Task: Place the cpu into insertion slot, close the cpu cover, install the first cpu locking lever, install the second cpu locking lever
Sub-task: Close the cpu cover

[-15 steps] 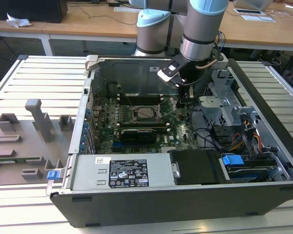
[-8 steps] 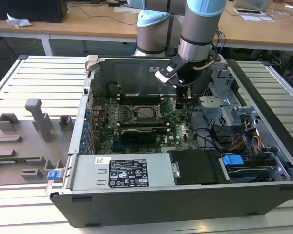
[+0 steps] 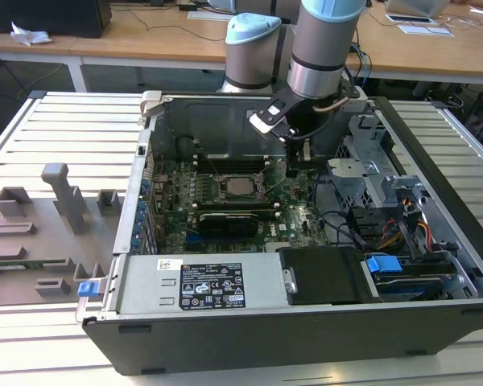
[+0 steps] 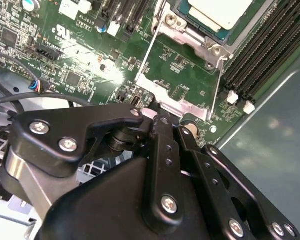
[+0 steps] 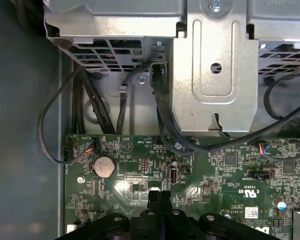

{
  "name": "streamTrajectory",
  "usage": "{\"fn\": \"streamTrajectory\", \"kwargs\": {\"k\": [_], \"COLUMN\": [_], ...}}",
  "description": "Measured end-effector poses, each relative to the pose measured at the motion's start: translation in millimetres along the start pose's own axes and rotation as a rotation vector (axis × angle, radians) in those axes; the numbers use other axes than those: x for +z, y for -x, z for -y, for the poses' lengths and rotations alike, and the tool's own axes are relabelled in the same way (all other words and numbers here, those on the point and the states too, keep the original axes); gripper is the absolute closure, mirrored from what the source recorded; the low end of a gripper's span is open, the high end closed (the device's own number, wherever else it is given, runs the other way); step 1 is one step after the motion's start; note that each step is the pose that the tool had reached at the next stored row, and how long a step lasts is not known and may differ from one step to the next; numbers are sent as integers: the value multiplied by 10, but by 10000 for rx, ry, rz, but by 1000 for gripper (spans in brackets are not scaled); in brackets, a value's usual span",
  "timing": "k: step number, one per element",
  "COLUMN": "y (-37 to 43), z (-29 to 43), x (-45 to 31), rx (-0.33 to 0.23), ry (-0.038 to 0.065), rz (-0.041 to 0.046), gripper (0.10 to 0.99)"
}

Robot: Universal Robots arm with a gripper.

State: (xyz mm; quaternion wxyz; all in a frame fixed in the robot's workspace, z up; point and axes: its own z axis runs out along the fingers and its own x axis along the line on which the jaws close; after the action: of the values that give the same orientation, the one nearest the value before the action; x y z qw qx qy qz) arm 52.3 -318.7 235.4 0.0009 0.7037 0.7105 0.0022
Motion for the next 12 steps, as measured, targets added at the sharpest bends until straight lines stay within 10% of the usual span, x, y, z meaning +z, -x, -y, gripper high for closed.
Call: {"fn": "streamTrajectory", "kwargs": {"k": [12], "y": [0], "z": [15], "x": [-74], "rx": [-2], "ry": [5], "rz": [5], "gripper": [980]}}
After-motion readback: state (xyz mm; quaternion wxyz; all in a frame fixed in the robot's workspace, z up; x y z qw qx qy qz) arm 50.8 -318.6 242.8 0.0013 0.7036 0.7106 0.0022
